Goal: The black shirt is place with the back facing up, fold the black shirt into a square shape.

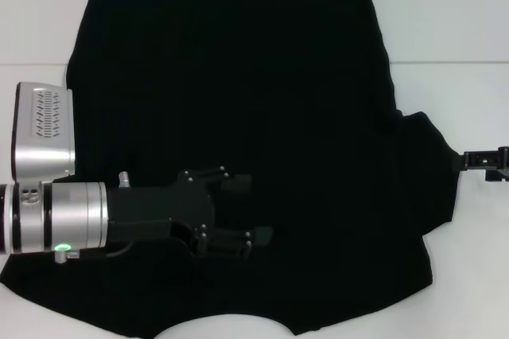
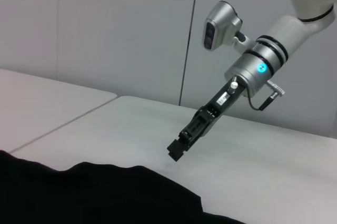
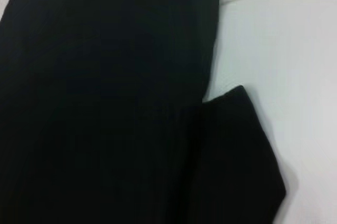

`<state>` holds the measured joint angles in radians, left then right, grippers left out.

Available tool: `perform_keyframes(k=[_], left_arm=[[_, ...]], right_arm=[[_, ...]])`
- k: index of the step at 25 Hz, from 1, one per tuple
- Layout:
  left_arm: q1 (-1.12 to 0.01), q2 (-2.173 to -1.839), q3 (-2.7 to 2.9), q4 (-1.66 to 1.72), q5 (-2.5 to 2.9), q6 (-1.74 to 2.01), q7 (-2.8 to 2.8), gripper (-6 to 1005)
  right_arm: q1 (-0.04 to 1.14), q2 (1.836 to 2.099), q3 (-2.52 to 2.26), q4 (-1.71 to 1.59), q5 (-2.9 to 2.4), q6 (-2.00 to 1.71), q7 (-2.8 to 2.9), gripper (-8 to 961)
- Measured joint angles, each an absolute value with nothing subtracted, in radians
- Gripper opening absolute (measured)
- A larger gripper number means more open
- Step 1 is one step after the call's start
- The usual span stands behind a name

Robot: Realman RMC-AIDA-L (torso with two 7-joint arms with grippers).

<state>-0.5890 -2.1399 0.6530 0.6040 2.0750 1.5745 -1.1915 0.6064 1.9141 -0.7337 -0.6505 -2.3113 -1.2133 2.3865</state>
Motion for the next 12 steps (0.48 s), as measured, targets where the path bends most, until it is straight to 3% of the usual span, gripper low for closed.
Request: perform_keyframes(k=[12], left_arm=[[-0.590,-2.140,0.655,0.603,2.075,1.568,-1.191,906]], right_arm=[[0.629,1.944,-0.748,-0.634,-2.324,-1.184,2.387,885]])
